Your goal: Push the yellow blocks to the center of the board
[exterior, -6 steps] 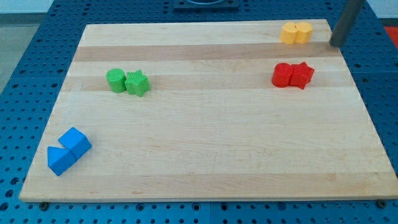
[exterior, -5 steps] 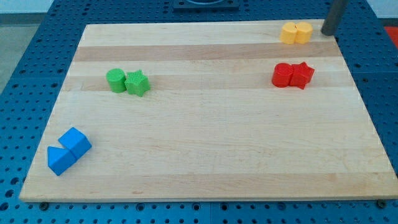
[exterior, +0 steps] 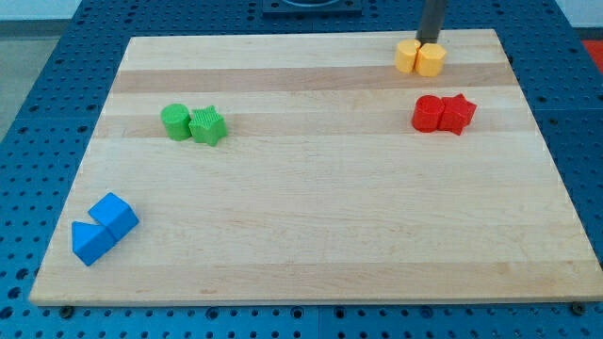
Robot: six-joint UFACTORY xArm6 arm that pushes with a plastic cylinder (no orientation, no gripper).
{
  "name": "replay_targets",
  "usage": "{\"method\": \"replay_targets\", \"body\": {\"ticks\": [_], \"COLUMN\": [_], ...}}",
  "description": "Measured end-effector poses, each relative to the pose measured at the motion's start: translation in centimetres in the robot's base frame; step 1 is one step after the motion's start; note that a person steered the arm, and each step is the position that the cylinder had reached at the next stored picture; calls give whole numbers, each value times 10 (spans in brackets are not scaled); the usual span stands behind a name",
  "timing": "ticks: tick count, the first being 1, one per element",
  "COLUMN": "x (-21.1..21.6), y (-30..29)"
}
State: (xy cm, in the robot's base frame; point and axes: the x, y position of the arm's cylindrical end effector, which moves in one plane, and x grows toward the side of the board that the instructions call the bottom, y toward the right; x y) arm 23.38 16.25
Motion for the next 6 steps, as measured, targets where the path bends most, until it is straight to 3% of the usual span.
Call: {"method": "replay_targets", "body": {"ticks": [2,3,4,5,6], "x": [15,45,29,-41,-41], "y": [-52,-79,-74,-41,-20]}}
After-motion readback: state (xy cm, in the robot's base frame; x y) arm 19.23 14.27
